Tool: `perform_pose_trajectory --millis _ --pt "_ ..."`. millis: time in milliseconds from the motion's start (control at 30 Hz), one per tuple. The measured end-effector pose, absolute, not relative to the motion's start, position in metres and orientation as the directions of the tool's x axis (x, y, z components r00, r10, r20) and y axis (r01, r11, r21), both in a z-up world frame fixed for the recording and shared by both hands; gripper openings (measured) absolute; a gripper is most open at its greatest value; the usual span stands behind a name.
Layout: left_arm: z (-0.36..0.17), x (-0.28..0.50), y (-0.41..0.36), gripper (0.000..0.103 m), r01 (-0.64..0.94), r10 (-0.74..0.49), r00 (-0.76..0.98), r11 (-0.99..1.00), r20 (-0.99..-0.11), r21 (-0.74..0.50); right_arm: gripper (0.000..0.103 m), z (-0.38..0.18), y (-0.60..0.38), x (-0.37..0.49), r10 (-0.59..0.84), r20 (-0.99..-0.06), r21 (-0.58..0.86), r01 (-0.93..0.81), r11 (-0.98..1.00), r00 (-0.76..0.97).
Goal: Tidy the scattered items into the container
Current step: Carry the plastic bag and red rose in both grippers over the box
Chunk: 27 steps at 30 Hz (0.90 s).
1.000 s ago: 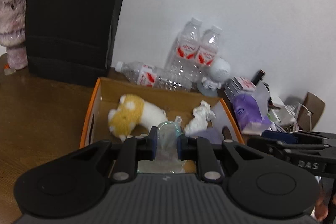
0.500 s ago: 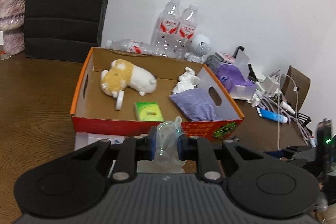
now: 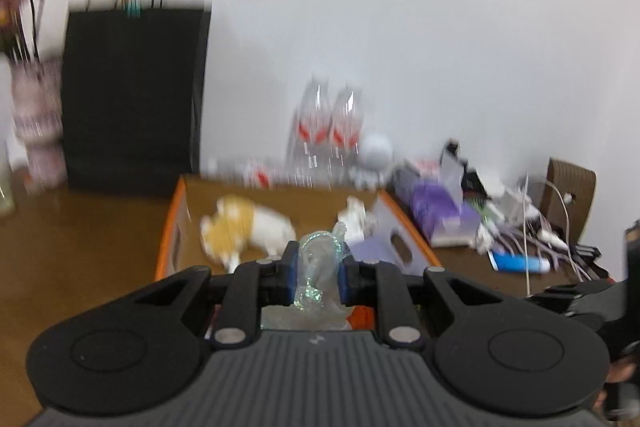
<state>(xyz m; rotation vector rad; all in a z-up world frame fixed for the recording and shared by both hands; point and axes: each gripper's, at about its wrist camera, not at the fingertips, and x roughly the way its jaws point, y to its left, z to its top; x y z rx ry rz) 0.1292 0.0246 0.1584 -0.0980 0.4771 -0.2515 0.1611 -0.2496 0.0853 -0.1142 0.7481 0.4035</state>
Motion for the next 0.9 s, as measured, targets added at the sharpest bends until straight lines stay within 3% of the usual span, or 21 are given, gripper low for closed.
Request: perform_pose_trajectory --millis 133,200,433,667,900 --pt "0.184 0.109 0.006 0.019 0.202 -0.207 0.913 0.978 -0.351 -0.051 0.041 0.139 -0.233 0.150 0.409 -0.573 0.096 -0.437 0.894 0.710" --pt "0.193 0.110 -0.002 0.019 0.214 -0.212 0.914 0.976 -0.347 -0.032 0.041 0.162 -0.221 0.151 0.442 -0.546 0.110 -0.462 0.880 0.712" --pt "0.230 0.144 -0.013 0.019 0.219 -0.221 0.892 0.974 -0.395 -0.049 0.041 0.208 -0.182 0.196 0.473 -0.592 0.130 -0.502 0.855 0.652" --pt "0.230 0.222 -0.014 0.019 0.174 -0.184 0.827 0.982 -0.531 -0.068 0.041 0.198 -0.164 0.273 0.429 -0.694 0.164 -0.453 0.876 0.579" --pt "0.164 0.329 -0.017 0.019 0.126 -0.134 0.630 0.990 -0.765 -0.070 0.041 0.149 -0.151 0.353 0.397 -0.794 0.245 -0.356 0.902 0.460"
